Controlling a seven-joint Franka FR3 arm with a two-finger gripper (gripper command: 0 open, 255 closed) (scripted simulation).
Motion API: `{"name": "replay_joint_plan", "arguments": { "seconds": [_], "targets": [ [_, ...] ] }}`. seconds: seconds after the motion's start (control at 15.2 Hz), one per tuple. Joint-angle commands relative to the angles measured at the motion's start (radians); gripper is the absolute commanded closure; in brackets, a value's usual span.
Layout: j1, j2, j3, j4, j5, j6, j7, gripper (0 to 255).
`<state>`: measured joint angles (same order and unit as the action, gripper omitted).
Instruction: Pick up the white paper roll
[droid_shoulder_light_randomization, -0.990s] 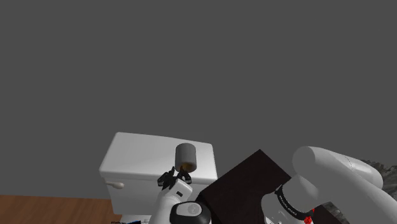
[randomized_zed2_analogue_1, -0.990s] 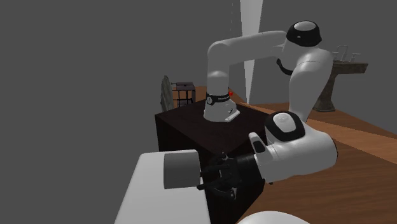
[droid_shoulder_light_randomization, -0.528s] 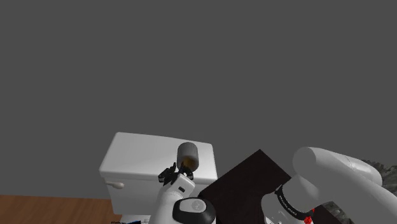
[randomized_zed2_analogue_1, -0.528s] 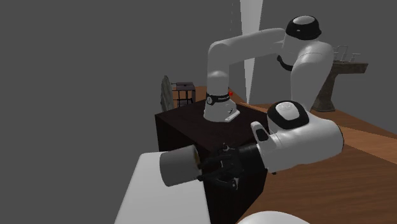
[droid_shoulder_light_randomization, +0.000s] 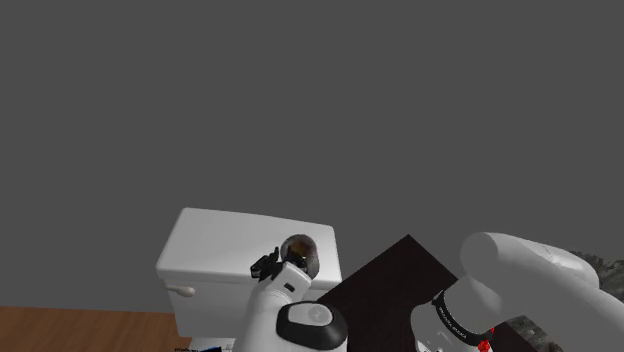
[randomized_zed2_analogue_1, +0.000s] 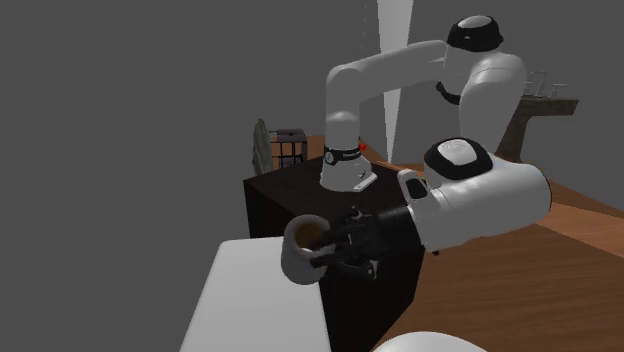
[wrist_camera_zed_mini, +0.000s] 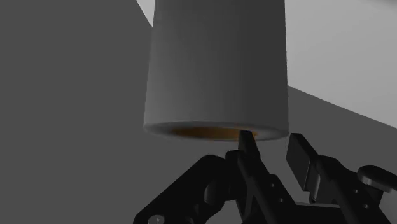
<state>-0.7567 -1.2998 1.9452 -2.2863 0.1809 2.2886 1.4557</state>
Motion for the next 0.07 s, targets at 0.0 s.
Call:
{"name": "replay_joint_plan", "arguments": {
  "seconds": [0.0],
  "targets": [
    [0.005,0.003,-0.006,-0.004,-0.003,-0.002,-0.003,255]
  ]
}}
